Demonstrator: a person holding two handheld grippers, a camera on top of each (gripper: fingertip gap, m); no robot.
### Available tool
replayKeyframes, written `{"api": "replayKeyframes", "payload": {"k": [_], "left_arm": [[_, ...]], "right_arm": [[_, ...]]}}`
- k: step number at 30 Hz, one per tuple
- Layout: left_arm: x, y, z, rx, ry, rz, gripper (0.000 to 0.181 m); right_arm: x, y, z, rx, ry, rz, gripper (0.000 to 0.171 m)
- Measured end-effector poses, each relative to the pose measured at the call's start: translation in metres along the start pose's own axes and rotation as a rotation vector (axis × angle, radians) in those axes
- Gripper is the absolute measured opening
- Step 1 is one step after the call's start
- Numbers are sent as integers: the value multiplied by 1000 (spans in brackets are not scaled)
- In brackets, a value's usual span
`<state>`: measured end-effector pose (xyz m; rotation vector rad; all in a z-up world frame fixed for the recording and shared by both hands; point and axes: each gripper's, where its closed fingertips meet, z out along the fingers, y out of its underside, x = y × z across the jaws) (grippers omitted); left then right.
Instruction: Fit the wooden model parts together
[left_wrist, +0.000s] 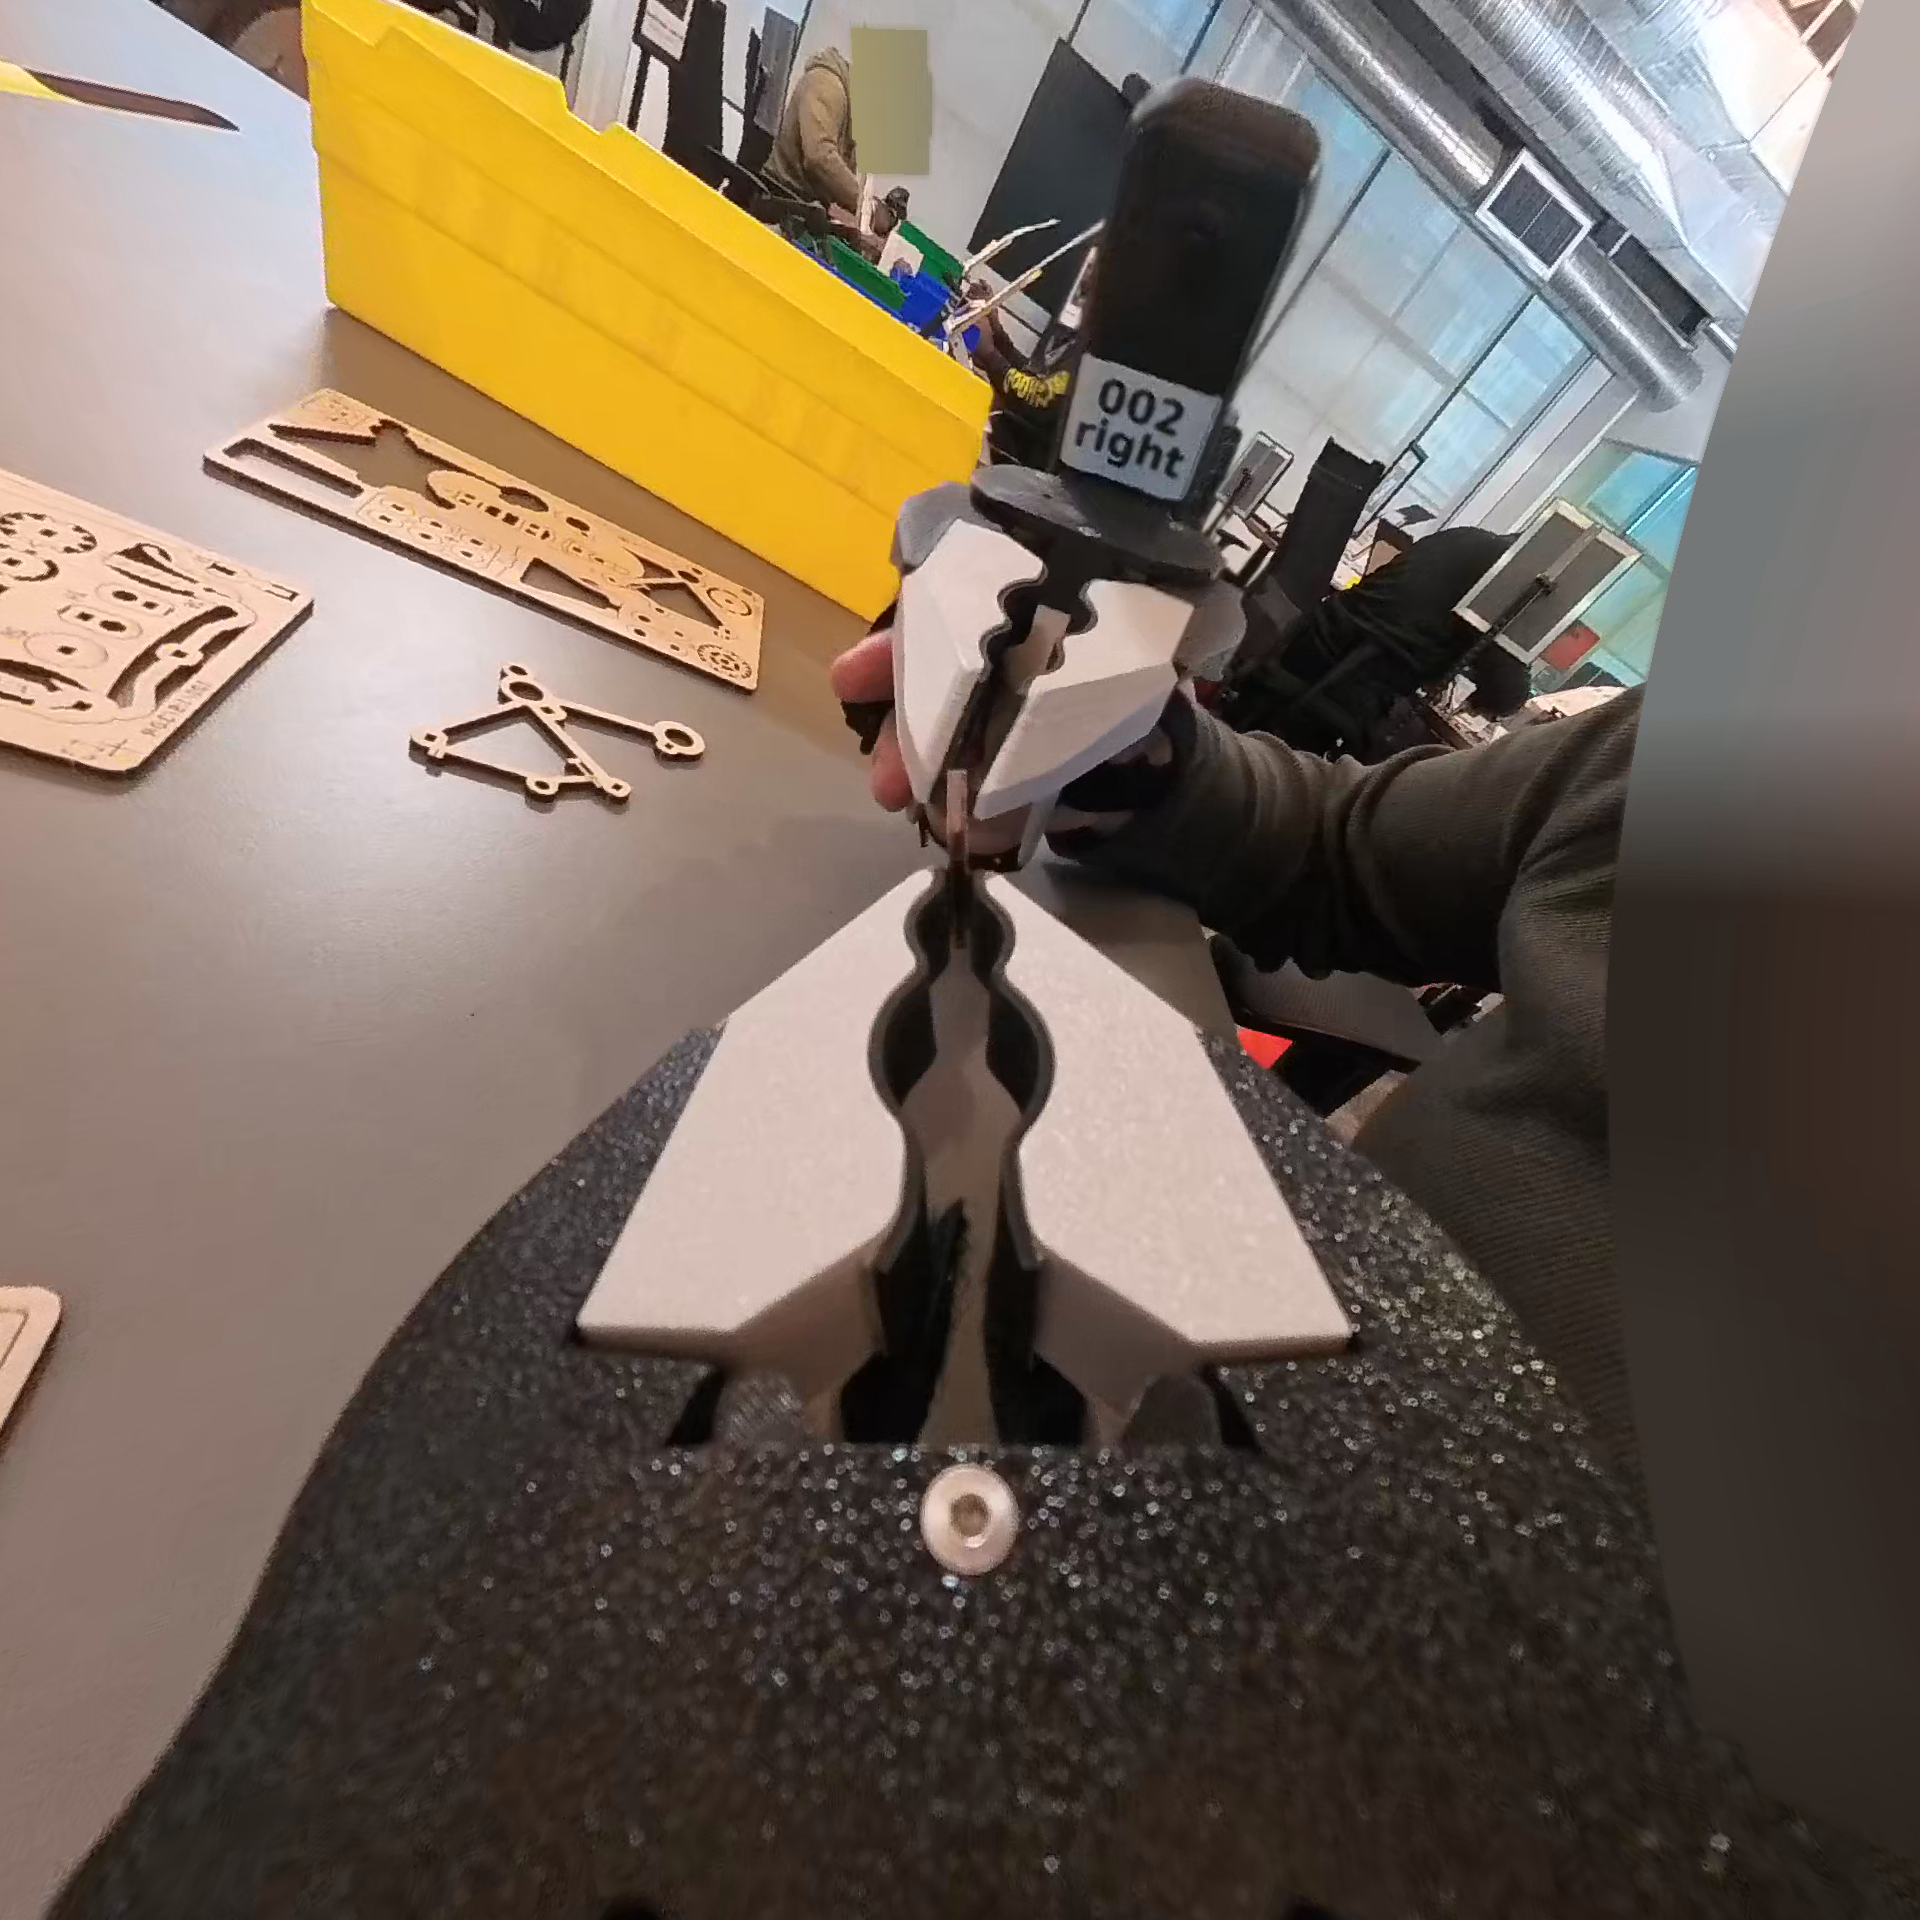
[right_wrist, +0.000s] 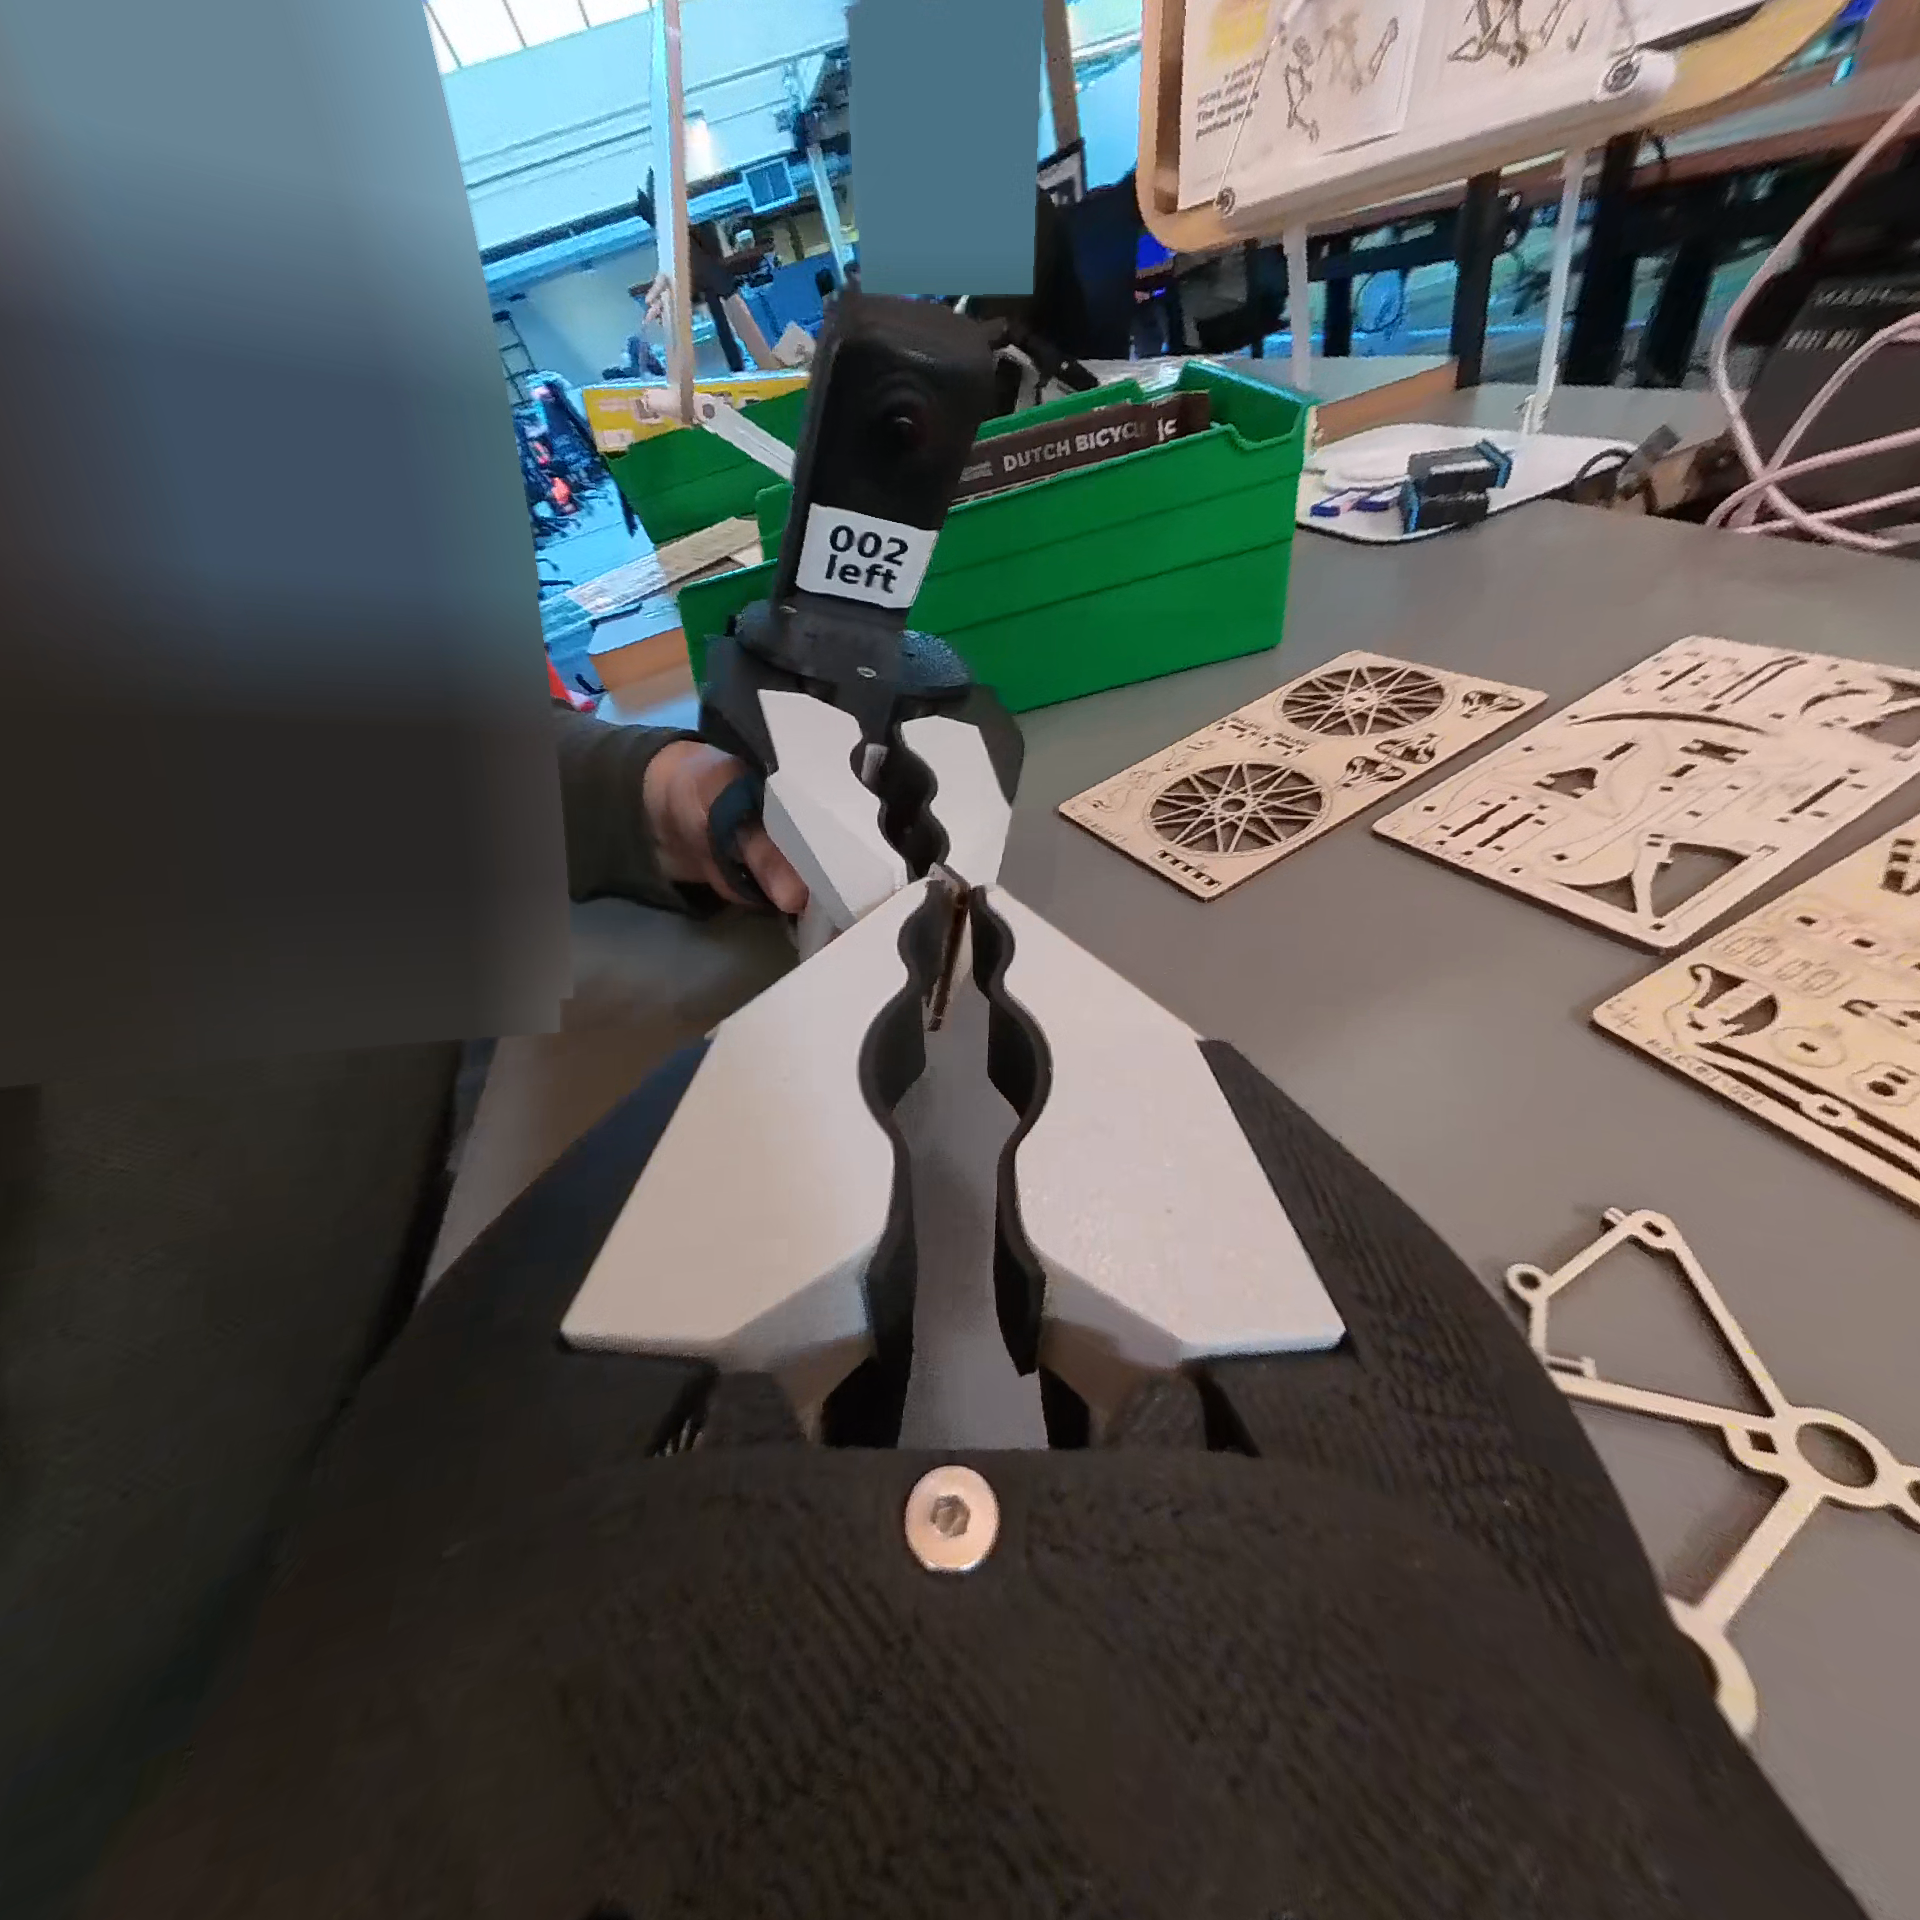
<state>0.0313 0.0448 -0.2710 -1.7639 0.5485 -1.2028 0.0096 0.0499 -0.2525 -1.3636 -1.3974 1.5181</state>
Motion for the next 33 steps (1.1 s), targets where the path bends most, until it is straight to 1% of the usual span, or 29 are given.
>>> {"api": "replayKeyframes", "payload": {"k": [5, 12, 16, 19, 23, 27, 29, 33], "left_arm": [[-1, -1, -2, 5, 5, -12, 1], [-2, -2, -3, 7, 1, -10, 0], [-4, -11, -5, 77, -51, 35, 2], [-3, -14, -6, 99, -28, 16, 1], [-1, -15, -6, 110, -29, 36, 1], [1, -21, -7, 156, 24, -37, 3], [0, -21, -7, 150, 39, -78, 1], [-1, -20, -6, 143, 40, -90, 1]], "right_arm": [[0, 4, -1, -19, -36, 48, 1], [1, 4, 0, 0, -49, 97, 1], [3, -1, -2, 33, -66, 152, 0], [3, -2, -2, 45, -74, 168, 0], [2, -4, -3, 56, -85, 171, 0], [-1, -1, -1, 43, -103, 176, 0], [0, -1, -1, 46, -104, 184, 0], [1, -1, -1, 55, -108, 195, 0]]}}
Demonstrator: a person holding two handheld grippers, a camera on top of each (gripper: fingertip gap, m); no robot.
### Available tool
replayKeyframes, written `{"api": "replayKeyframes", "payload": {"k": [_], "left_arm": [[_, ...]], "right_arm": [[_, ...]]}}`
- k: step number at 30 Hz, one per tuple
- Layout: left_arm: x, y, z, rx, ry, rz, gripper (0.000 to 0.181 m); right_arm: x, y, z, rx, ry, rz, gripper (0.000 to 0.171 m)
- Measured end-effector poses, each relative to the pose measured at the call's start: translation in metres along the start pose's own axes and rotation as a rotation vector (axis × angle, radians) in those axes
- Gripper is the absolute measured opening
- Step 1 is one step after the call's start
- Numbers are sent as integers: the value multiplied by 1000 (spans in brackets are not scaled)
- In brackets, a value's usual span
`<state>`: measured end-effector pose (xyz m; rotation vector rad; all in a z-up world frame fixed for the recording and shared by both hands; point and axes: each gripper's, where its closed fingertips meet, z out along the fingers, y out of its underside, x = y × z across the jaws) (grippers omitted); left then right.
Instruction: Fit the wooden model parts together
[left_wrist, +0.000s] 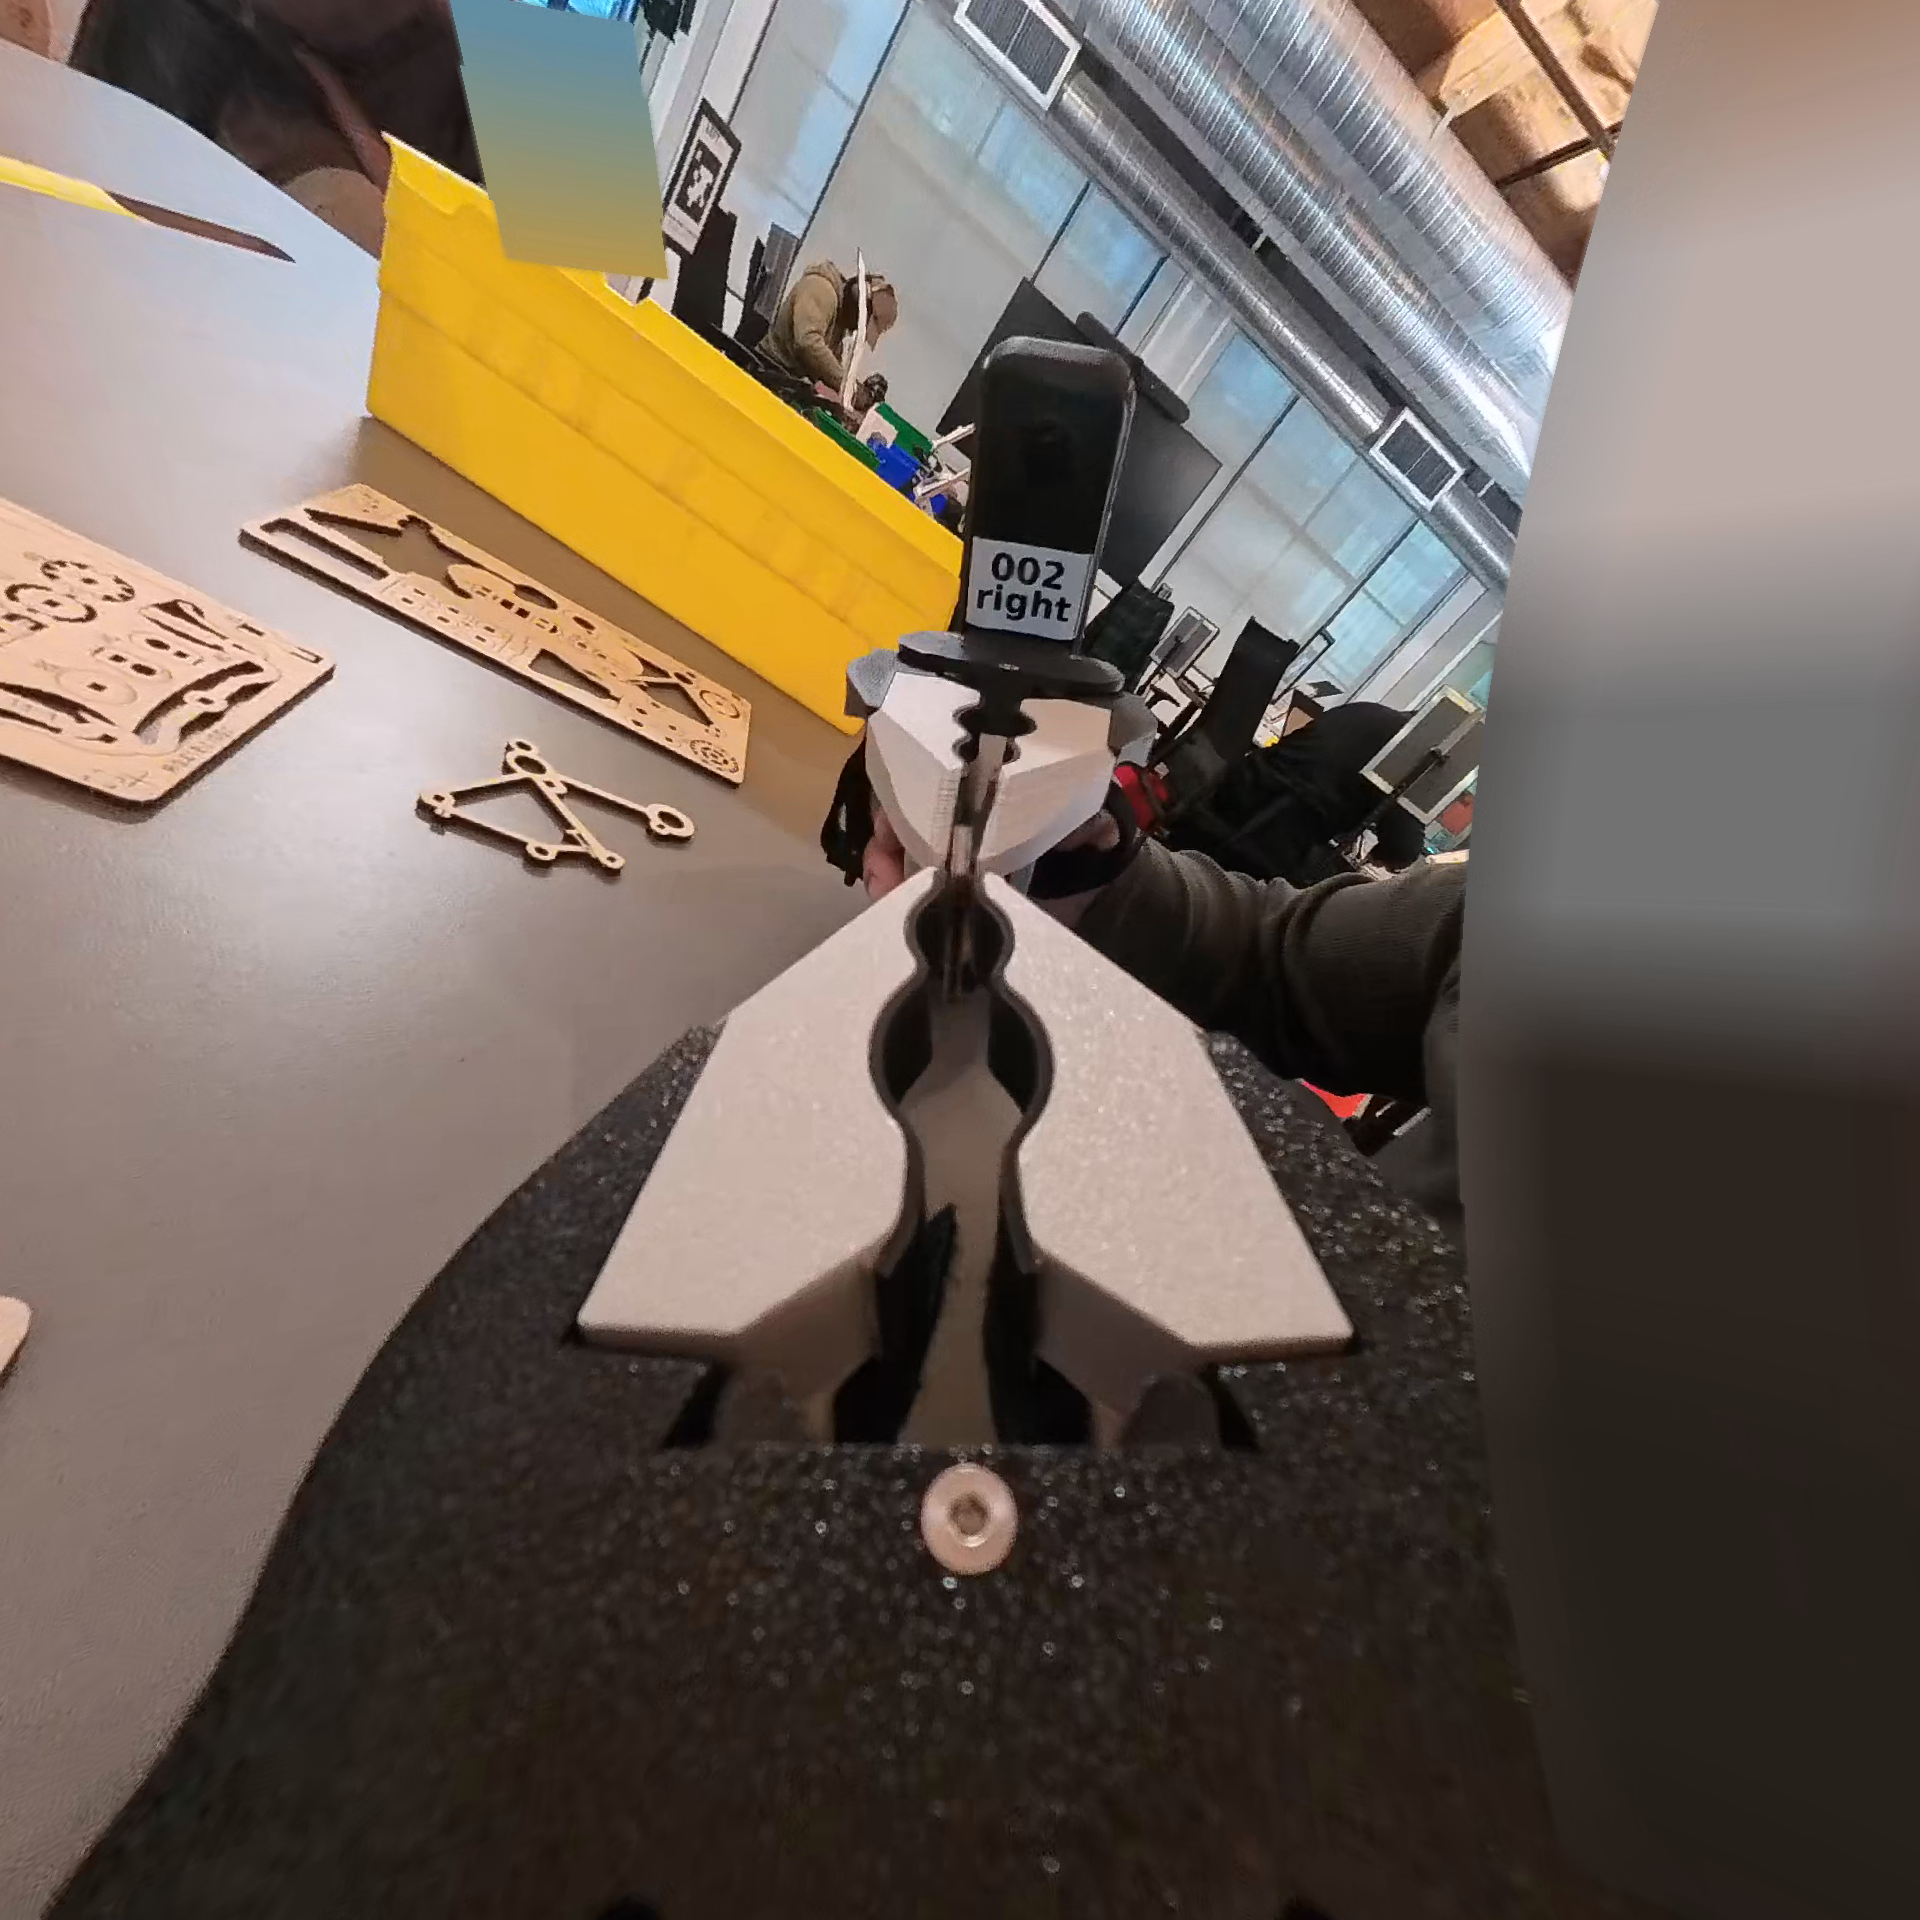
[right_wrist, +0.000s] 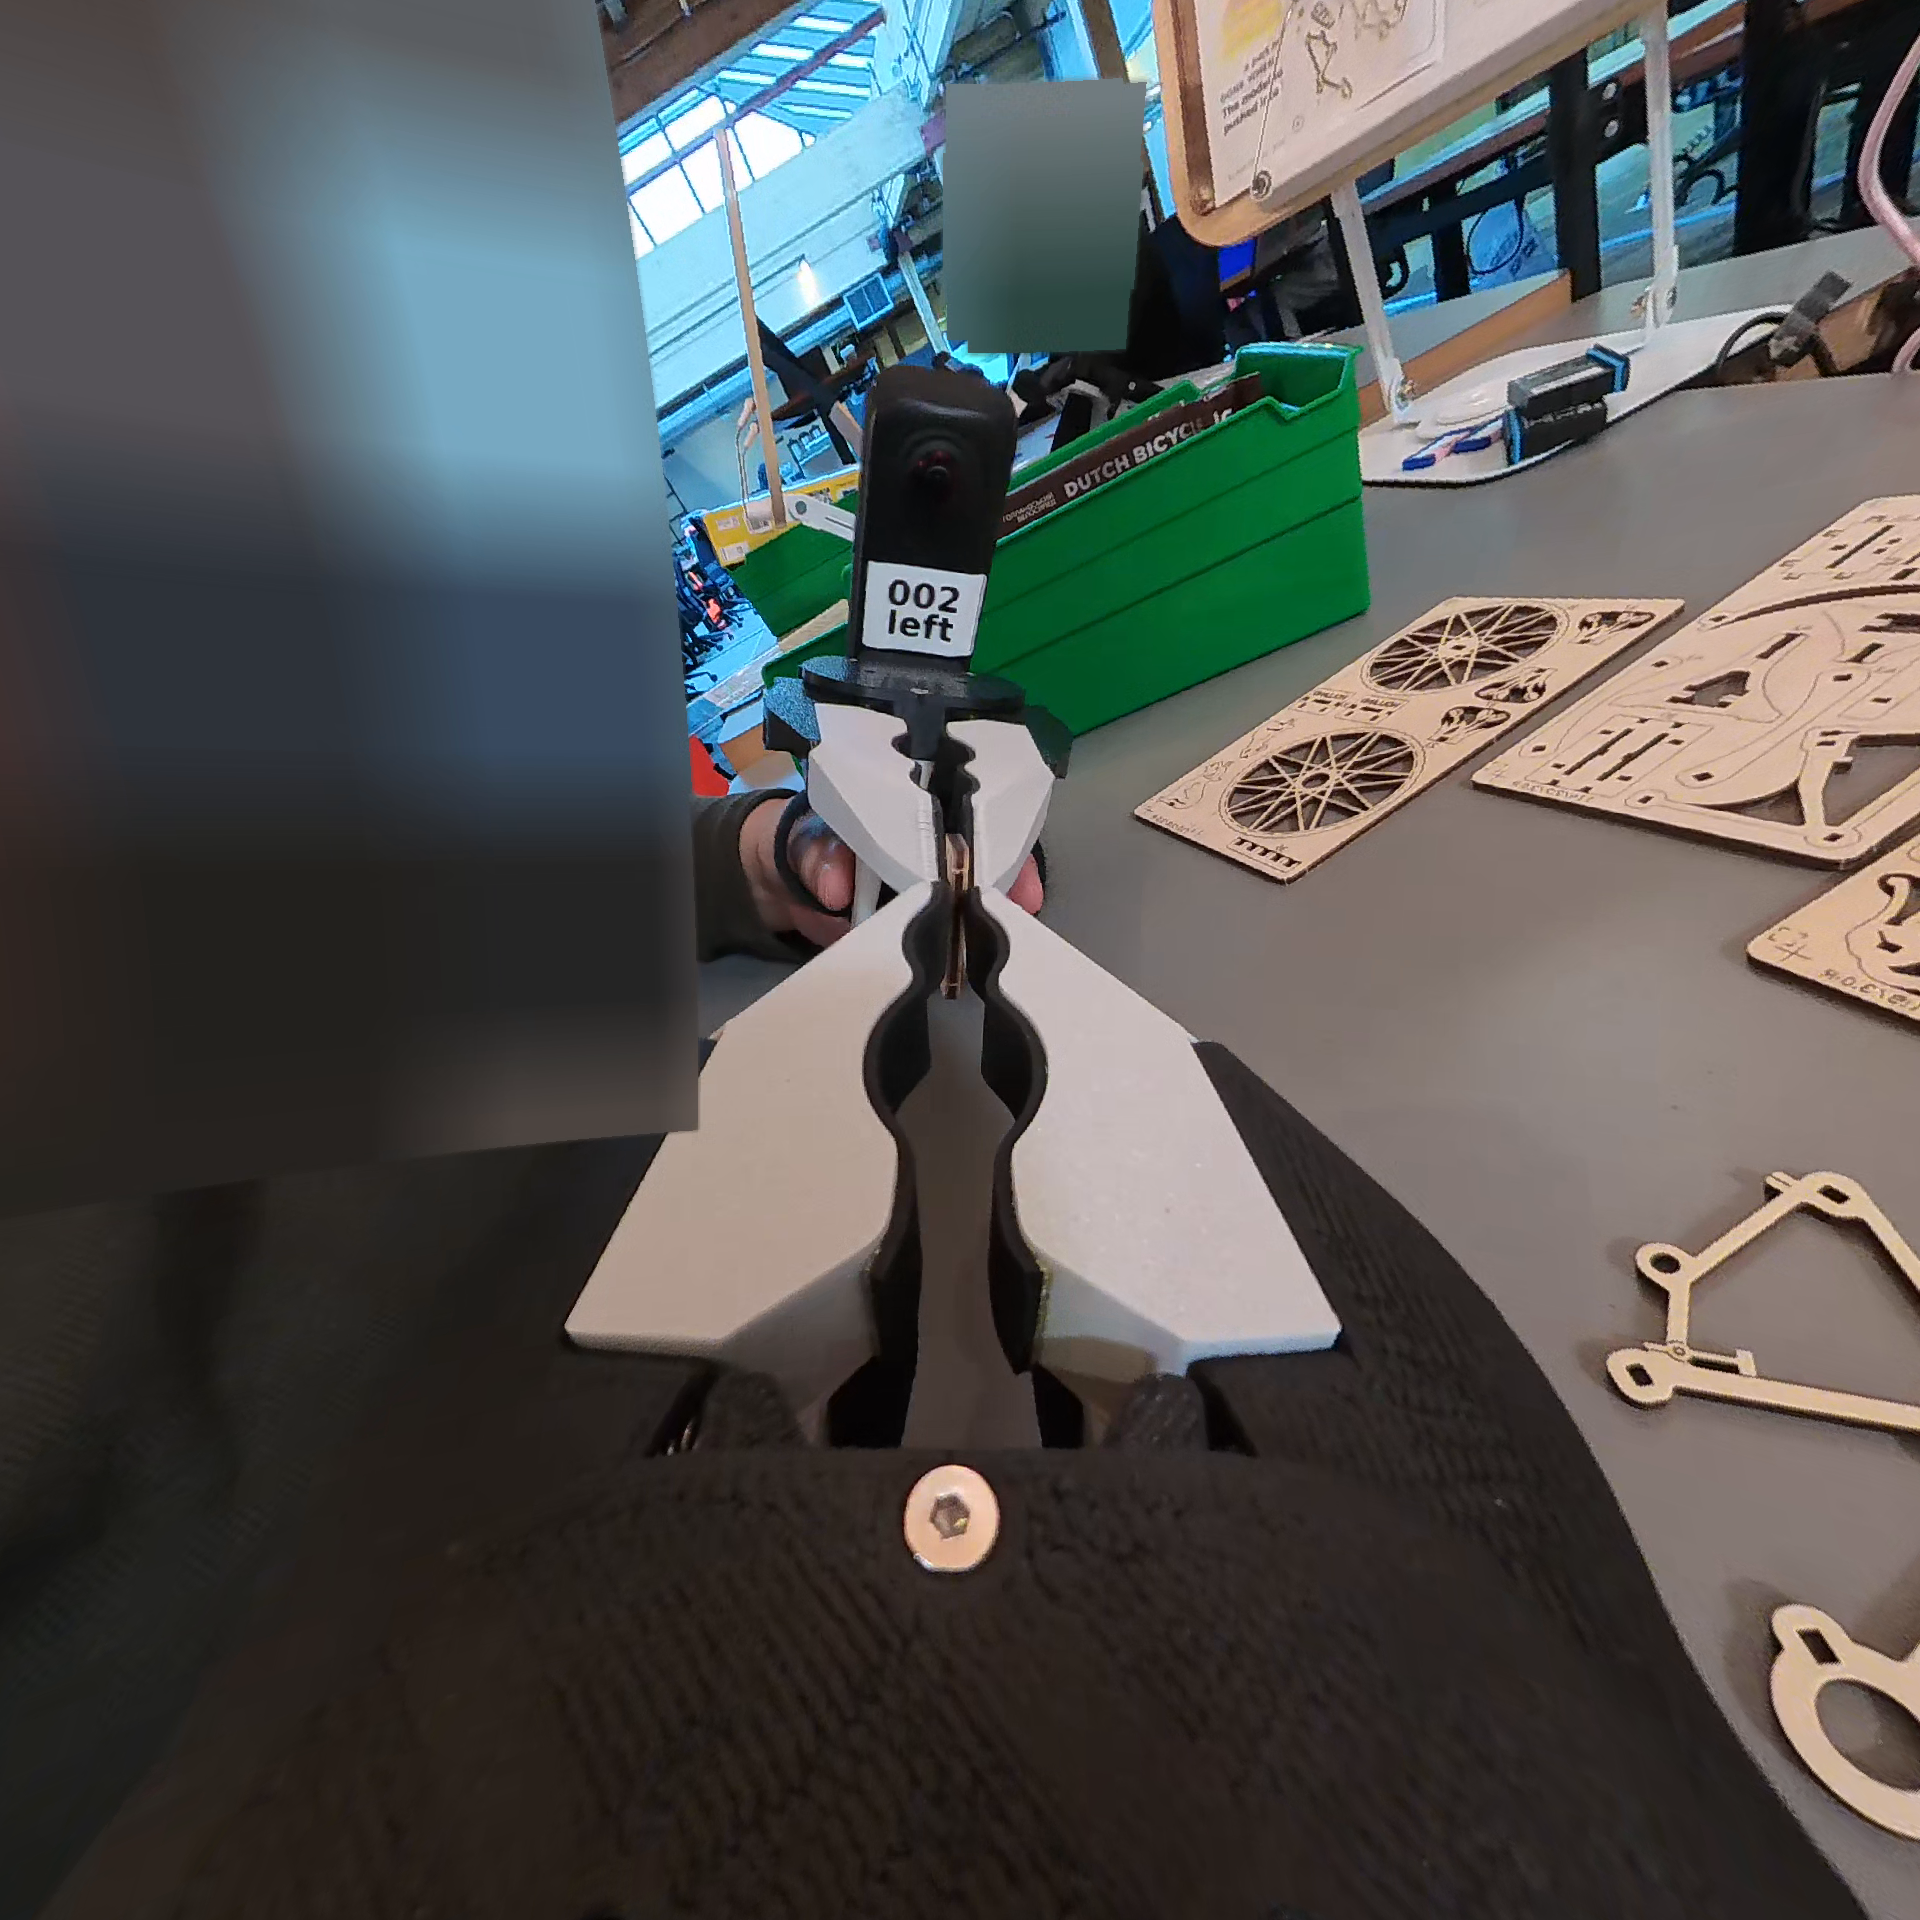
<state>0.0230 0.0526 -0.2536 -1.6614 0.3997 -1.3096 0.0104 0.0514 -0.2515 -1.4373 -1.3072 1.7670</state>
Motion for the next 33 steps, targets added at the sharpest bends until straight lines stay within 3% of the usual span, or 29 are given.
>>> {"api": "replayKeyframes", "payload": {"k": [5, 7, 33], "left_arm": [[-3, 3, 2, -17, -19, -4, 13], [1, 3, 2, -14, 11, -2, 1], [-1, 7, 1, -52, -3, 5, 1]], "right_arm": [[-1, -2, 0, 13, -4, -5, 0], [-1, -2, 1, 10, 7, -20, 0], [1, 0, 2, 14, 0, -1, 1]]}}
